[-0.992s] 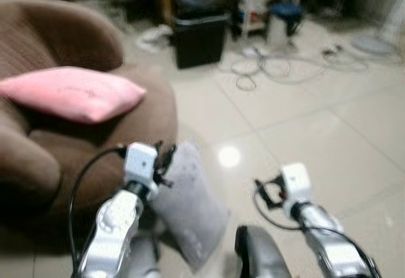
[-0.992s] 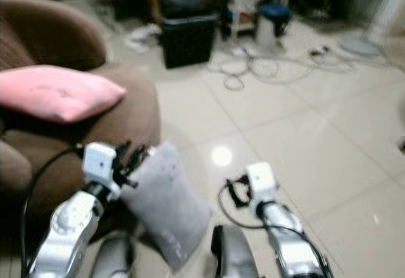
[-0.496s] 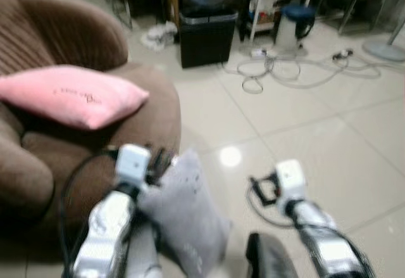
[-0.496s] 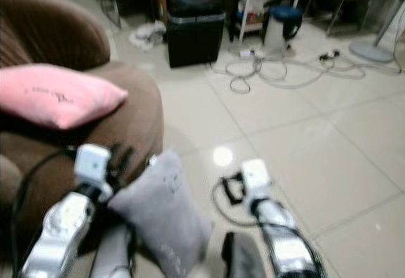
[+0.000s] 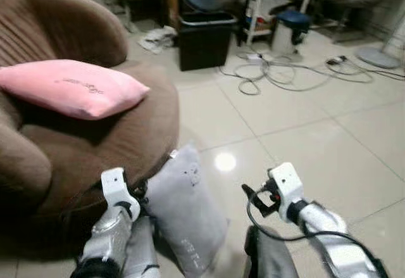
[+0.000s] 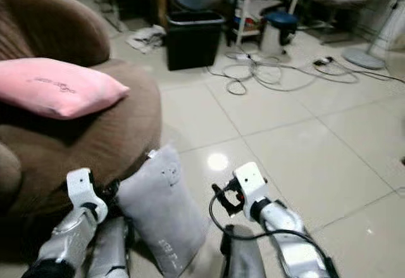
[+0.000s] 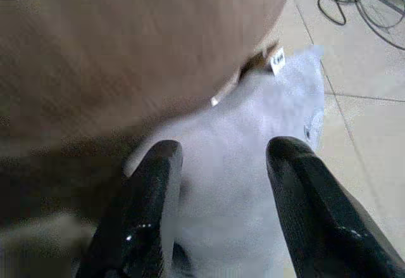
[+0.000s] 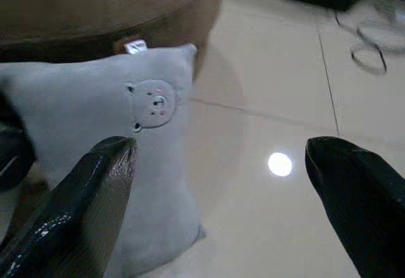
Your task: Move the pillow to the sofa from floor
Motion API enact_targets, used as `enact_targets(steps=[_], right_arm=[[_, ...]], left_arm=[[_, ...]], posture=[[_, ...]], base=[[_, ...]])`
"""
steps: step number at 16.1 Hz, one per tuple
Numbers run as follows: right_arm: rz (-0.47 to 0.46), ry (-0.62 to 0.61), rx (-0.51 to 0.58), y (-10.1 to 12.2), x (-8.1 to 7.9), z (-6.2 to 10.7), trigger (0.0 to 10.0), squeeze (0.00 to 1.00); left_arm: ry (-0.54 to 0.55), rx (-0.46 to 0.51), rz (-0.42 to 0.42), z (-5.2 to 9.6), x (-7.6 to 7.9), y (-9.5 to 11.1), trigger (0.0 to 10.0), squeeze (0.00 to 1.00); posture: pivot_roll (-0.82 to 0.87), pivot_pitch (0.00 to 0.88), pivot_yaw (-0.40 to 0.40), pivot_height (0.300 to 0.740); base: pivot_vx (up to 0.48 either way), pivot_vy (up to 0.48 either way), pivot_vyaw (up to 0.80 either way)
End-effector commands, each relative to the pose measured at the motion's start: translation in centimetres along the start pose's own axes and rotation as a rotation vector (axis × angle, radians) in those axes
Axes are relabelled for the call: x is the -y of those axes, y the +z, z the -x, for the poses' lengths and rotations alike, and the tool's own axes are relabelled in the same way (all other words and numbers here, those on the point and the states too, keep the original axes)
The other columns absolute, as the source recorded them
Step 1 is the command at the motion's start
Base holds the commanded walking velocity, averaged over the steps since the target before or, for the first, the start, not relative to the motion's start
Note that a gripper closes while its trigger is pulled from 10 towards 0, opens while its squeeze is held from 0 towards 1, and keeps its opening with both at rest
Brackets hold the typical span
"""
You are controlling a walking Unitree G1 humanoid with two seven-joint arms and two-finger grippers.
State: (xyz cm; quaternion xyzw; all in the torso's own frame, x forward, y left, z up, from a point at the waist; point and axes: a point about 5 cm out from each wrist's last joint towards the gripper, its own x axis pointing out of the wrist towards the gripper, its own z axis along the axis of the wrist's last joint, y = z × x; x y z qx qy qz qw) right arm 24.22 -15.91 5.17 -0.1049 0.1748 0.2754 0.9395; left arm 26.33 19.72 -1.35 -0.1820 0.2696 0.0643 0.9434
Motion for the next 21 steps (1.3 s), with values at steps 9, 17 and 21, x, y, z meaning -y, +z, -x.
enact_targets(steps=[9, 17, 21], right_arm=[[0.073, 0.249, 0.03, 2.2, -2.0, 2.7, 10.0, 0.0], [0.065, 0.327, 0.018, 3.5, -3.8, 4.7, 10.0, 0.0], [0.053, 0.349, 0.02, 4.6, -4.7, 5.9, 10.0, 0.0]], left_arm=[[0.191, 0.005, 0.236, 0.1, -2.1, -2.4, 10.0, 1.0], [0.247, 0.132, 0.467, -0.1, -2.4, -1.4, 10.0, 1.0], [0.305, 0.239, 0.65, -0.3, -2.7, -0.1, 10.0, 1.0]], posture=[[-0.11, 0.071, -0.13, 0.533], [-0.21, 0.136, -0.169, 0.533], [-0.25, 0.18, -0.193, 0.533]], base=[[0.0, 0.0, 0.0], [0.0, 0.0, 0.0], [0.0, 0.0, 0.0]])
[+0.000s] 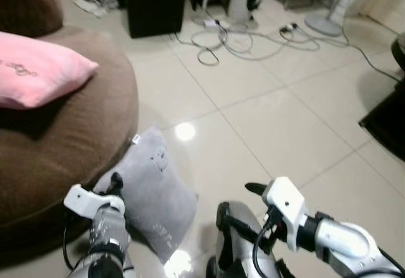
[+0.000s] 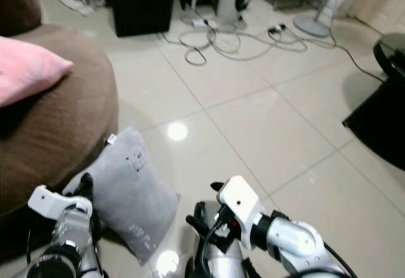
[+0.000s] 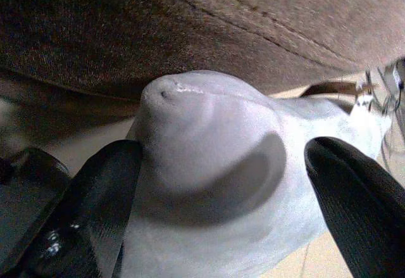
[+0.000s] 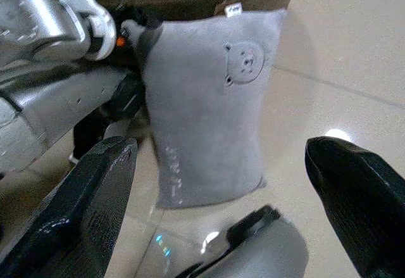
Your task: Move the pillow to the sofa from floor
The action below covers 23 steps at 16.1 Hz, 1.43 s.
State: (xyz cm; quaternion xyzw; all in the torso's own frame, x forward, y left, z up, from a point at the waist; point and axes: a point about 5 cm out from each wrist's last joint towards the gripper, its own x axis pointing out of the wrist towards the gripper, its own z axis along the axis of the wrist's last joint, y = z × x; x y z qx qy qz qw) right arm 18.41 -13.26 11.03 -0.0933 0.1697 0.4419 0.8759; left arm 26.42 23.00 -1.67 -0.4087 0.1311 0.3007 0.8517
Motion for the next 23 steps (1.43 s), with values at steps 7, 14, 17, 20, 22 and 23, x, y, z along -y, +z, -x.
enact_targets(steps=[7, 14, 17, 20, 22, 23], right_arm=[[0.014, 0.011, 0.043, 4.1, -1.3, 1.9, 10.0, 0.0], [0.019, 0.027, 0.041, 5.8, -2.1, 2.7, 10.0, 0.0], [0.022, 0.057, 0.018, 5.7, -2.4, 2.9, 10.0, 0.0], [0.017, 0.05, 0.003, 5.7, -2.3, 3.0, 10.0, 0.0], [0.017, 0.048, -0.002, 5.7, -2.2, 3.1, 10.0, 0.0], [0.017, 0.048, -0.002, 5.7, -2.2, 3.1, 10.0, 0.0]], left_arm=[[0.023, 0.015, 0.016, -0.5, 0.9, 0.7, 10.0, 0.0], [0.076, 0.039, -0.071, -0.4, 0.6, 0.9, 0.0, 0.0], [0.084, 0.033, -0.112, -0.3, 0.2, 0.7, 0.0, 0.0], [0.097, 0.036, -0.128, -0.3, -0.1, 0.8, 0.0, 0.0], [0.095, 0.04, -0.12, -0.3, -0.1, 0.8, 0.0, 0.0], [0.095, 0.04, -0.121, -0.3, -0.2, 0.9, 0.0, 0.0]], posture=[[-0.32, 0.251, -0.218, 0.533], [-0.34, 0.236, -0.248, 0.533], [-0.34, 0.225, -0.249, 0.533], [-0.33, 0.22, -0.252, 0.533], [-0.33, 0.217, -0.252, 0.533], [-0.33, 0.215, -0.252, 0.533]], base=[[0.0, 0.0, 0.0], [0.0, 0.0, 0.0], [0.0, 0.0, 0.0], [0.0, 0.0, 0.0], [0.0, 0.0, 0.0], [0.0, 0.0, 0.0]])
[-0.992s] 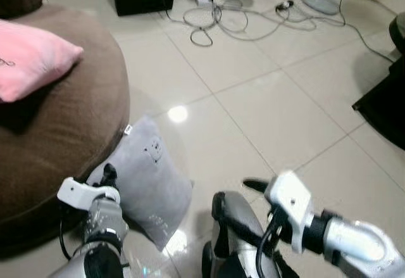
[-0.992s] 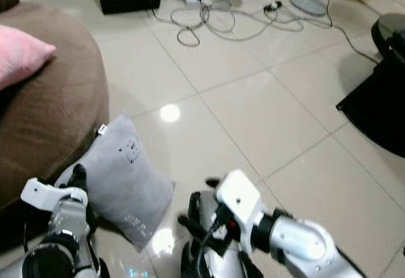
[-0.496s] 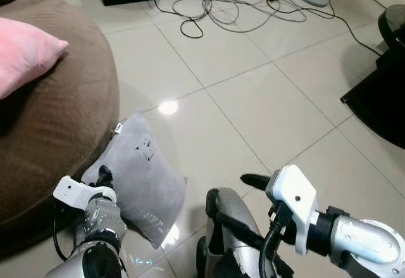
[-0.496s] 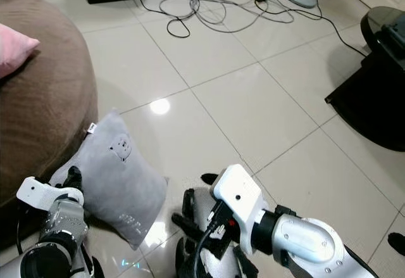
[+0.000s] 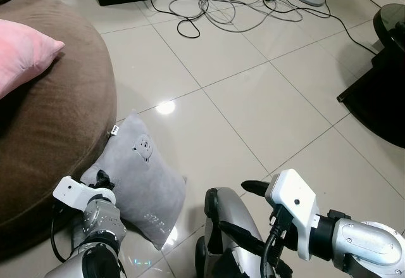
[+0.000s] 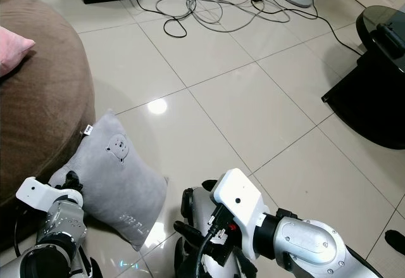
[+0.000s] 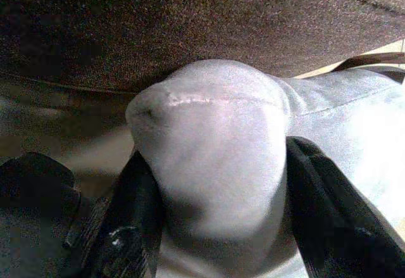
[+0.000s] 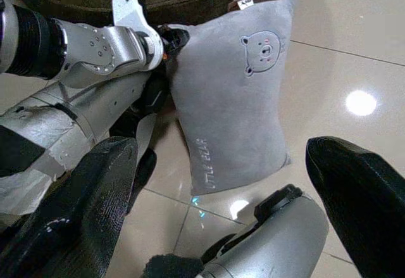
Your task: Move the pillow to the sofa from floor
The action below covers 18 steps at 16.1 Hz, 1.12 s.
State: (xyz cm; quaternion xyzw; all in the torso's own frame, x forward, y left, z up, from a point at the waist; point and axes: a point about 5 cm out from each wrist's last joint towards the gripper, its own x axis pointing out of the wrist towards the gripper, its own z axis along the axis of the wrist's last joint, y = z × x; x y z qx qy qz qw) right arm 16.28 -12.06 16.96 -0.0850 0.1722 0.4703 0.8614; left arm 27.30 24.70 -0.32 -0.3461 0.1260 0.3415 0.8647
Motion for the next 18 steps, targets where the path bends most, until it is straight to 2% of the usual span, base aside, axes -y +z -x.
enact_targets(steps=[1, 13, 18], right_arm=[[0.022, -0.019, -0.006, 0.3, 0.1, 0.5, 10.0, 0.0], [0.03, -0.018, -0.016, 0.2, 0.7, 0.3, 10.0, 0.0], [0.037, -0.027, -0.03, -0.3, 1.6, 0.0, 10.0, 0.0]], left_arm=[[0.016, -0.043, -0.018, 0.5, -0.6, -1.3, 0.0, 0.0], [-0.017, -0.039, 0.013, 0.4, 0.0, -1.2, 0.0, 0.0], [-0.049, -0.032, 0.035, 0.3, 0.7, -0.9, 0.0, 0.0]], posture=[[-0.33, 0.213, -0.252, 0.533], [-0.32, 0.183, -0.262, 0.533], [-0.3, 0.14, -0.261, 0.533]], base=[[0.0, 0.0, 0.0], [0.0, 0.0, 0.0], [0.0, 0.0, 0.0]])
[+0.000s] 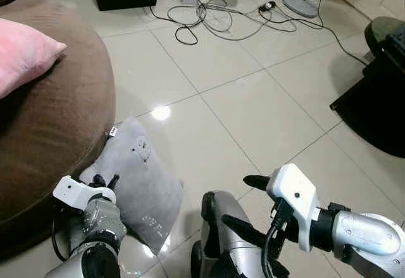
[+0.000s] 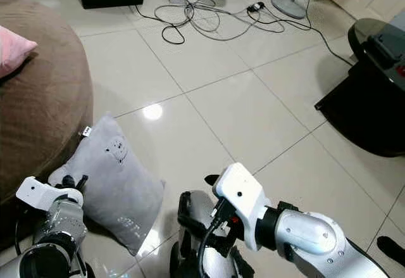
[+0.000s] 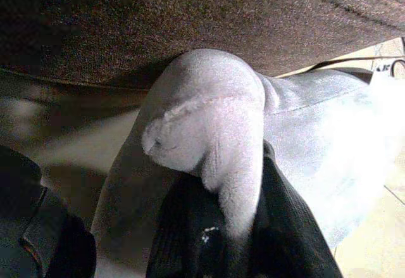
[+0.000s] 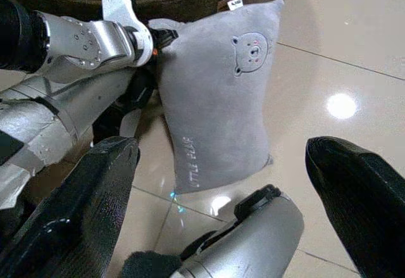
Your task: Move the pillow to the sofa from floor
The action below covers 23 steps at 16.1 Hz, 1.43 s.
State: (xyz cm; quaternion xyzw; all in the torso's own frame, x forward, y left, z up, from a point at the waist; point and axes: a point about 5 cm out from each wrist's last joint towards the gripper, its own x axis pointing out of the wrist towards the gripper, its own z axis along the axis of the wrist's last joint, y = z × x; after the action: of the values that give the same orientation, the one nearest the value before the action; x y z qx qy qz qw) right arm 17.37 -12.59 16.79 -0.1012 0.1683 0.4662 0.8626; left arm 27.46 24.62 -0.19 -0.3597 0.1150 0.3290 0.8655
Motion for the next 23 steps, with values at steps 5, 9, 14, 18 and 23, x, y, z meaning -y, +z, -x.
enact_targets(steps=[5, 9, 14, 18, 23], right_arm=[[0.002, -0.061, -0.04, -2.3, 2.2, -0.6, 10.0, 0.0], [-0.022, -0.174, -0.04, -5.0, 4.4, -2.1, 10.0, 0.0], [-0.066, -0.355, 0.103, -4.3, 7.8, -3.8, 10.0, 0.0], [-0.089, -0.333, 0.249, -1.8, 8.5, -6.1, 10.0, 0.0], [-0.099, -0.431, 0.341, 0.1, 10.0, -8.6, 10.0, 0.0]], left_arm=[[-0.079, -0.053, 0.037, 0.5, 1.6, -1.7, 0.0, 0.0], [-0.272, -0.156, -0.08, 2.0, 4.2, -4.8, 0.0, 0.0], [-0.804, 0.046, -0.262, 5.8, 14.4, -5.1, 0.0, 0.0], [-0.874, 0.355, -0.273, 6.7, 18.5, 0.9, 0.0, 0.0], [-0.712, 0.599, -0.424, 5.7, 18.4, 9.3, 1.6, 0.0]], posture=[[-0.24, 0.077, -0.204, 0.533], [-0.13, 0.039, -0.098, 0.533], [0.07, 0.0, -0.053, 0.533], [0.17, 0.0, -0.079, 0.533], [0.2, 0.0, -0.062, 0.533]], base=[[0.0, 0.0, 0.0], [0.0, 0.0, 0.0], [0.0, 0.0, 0.0], [0.0, 0.0, 0.0], [0.0, 0.0, 0.0]])
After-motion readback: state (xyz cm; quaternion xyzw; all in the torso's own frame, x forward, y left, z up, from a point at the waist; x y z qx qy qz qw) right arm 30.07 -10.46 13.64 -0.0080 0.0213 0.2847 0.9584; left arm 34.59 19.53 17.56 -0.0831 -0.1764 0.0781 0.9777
